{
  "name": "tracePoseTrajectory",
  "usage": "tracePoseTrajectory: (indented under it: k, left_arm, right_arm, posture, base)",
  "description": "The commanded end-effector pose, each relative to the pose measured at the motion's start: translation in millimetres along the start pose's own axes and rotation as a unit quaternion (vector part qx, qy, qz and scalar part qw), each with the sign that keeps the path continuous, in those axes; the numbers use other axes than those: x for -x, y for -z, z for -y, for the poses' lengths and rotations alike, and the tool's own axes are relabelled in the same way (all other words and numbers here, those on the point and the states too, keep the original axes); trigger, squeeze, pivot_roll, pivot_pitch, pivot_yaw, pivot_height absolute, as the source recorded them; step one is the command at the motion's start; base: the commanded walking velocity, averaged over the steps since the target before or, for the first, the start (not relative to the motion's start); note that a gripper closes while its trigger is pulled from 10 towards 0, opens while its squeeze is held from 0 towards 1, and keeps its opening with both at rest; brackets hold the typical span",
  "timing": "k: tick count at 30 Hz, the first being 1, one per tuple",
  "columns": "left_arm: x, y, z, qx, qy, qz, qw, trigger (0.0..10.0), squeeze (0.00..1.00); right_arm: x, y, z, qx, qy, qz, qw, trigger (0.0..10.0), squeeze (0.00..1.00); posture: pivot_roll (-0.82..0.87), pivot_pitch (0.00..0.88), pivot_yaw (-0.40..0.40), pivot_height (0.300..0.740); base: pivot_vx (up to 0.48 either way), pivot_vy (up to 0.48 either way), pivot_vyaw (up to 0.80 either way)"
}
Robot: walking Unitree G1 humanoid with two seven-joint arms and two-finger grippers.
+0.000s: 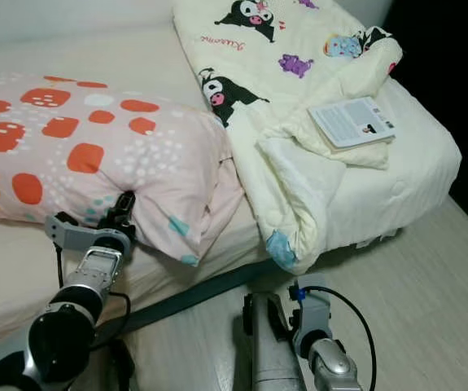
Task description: Clean up the room
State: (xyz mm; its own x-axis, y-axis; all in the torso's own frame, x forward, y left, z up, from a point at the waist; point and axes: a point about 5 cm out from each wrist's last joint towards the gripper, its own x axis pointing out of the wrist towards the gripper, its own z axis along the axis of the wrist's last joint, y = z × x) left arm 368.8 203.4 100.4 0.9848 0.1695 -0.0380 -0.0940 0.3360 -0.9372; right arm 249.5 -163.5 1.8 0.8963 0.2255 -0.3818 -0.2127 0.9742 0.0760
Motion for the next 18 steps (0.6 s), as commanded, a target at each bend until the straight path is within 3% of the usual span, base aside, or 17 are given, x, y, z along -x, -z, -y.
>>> tracePoseTrajectory:
  k: [1, 7, 9, 12, 16, 18]
  left_arm:
    - [-0.1, -1, 0.0, 0.013, -0.003, 0.009, 1.0, 10.0, 0.0]
    - [-7.8, -14, 15.7, 0.005, 0.033, 0.028, 0.999, 10.0, 0.0]
    - [-12.2, -37, 23.9, -0.052, 0.045, 0.056, 0.996, 10.0, 0.0]
    - [-13.3, -46, 26.6, -0.072, 0.049, 0.067, 0.994, 10.0, 0.0]
    - [-11.6, -85, 24.4, -0.115, 0.03, 0.116, 0.986, 10.0, 0.0]
    - [-11.6, -85, 24.4, -0.115, 0.03, 0.116, 0.986, 10.0, 0.0]
  right_arm:
    - [7.1, 21, -6.5, -0.013, -0.01, -0.044, 0.999, 10.0, 0.0]
    - [8.6, 22, -7.5, -0.014, -0.01, -0.046, 0.999, 10.0, 0.0]
    - [8.9, 23, -8.5, -0.015, -0.011, -0.048, 0.999, 10.0, 0.0]
    - [8.9, 23, -8.8, -0.016, -0.011, -0.049, 0.999, 10.0, 0.0]
    - [9.9, 25, -13.2, -0.02, -0.014, -0.051, 0.998, 10.0, 0.0]
    - [9.9, 25, -13.2, -0.02, -0.014, -0.051, 0.998, 10.0, 0.0]
  posture:
    - [-0.25, 0.265, -0.012, 0.511]
    - [-0.25, 0.268, -0.011, 0.511]
    - [-0.24, 0.274, -0.009, 0.511]
    - [-0.24, 0.274, -0.009, 0.511]
    - [-0.21, 0.294, -0.003, 0.511]
    - [-0.21, 0.294, -0.003, 0.511]
  base:
    - [0.0, 0.0, 0.0]
    - [0.0, 0.0, 0.0]
    - [0.0, 0.0, 0.0]
    - [0.0, 0.0, 0.0]
    - [0.0, 0.0, 0.0]
    - [0.0, 0.0, 0.0]
